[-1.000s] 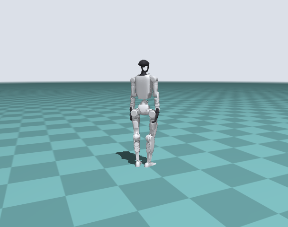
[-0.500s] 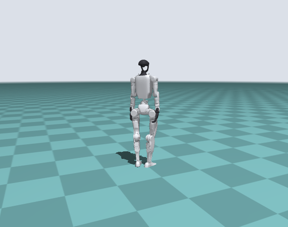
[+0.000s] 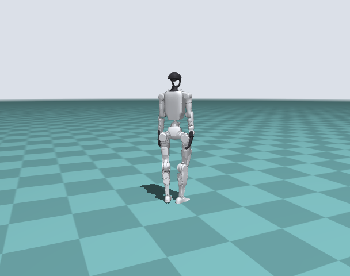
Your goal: In place motions
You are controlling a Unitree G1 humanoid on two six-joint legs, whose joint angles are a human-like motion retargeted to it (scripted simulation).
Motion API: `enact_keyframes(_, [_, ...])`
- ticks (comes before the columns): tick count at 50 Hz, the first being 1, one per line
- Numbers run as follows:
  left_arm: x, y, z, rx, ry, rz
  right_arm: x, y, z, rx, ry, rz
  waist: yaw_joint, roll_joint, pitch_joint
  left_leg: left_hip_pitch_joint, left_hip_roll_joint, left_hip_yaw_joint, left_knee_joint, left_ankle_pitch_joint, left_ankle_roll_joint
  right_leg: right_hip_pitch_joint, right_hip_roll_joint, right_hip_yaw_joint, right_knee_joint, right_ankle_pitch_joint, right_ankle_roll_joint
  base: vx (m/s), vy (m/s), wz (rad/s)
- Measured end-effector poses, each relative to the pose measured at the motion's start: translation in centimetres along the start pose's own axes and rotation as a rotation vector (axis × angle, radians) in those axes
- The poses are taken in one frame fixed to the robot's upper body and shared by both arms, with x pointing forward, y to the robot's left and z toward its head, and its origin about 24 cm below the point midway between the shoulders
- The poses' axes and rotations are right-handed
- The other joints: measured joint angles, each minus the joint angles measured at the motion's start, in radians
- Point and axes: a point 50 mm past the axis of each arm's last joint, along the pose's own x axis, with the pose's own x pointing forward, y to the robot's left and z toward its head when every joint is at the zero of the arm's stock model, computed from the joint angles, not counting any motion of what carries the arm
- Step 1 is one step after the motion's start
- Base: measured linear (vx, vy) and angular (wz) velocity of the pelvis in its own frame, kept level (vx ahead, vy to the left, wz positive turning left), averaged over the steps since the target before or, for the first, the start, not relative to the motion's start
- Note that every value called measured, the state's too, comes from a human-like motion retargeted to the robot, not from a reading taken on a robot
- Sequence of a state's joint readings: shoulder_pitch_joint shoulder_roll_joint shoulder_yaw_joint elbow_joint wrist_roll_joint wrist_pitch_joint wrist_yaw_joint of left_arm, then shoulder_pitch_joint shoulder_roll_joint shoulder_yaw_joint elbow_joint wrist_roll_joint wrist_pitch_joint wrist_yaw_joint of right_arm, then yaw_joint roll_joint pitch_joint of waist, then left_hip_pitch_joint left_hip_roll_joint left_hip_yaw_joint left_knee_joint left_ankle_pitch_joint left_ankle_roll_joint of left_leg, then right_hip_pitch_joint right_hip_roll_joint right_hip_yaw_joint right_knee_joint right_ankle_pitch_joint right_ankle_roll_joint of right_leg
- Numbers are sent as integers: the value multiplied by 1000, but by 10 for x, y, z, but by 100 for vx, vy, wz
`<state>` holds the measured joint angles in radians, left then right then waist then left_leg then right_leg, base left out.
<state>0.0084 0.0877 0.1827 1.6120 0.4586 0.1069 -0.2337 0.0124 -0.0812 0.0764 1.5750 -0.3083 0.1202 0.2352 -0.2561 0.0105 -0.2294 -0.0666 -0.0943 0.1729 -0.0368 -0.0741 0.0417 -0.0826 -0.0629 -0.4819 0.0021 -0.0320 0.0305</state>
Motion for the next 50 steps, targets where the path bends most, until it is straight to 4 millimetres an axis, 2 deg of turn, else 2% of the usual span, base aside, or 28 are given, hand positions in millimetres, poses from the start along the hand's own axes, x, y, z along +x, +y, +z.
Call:
enact_keyframes(20, [1, -2, 0, -10, -3, -6, 0, -2, -2, -9, 8, -10, 22, 7, -5, -8, 1, 36, 3, -1, -2, -10, 15, 35, -4, 18, -20, 0, 0, -3])
enact_keyframes(50, [1, -2, -1, -21, -5, -3, -1, -3, -1, -14, 7, -6, 21, 8, -6, -17, 6, 30, 11, 2, -5, -15, 6, 30, 3, 43, -18, 0, 0, 0])
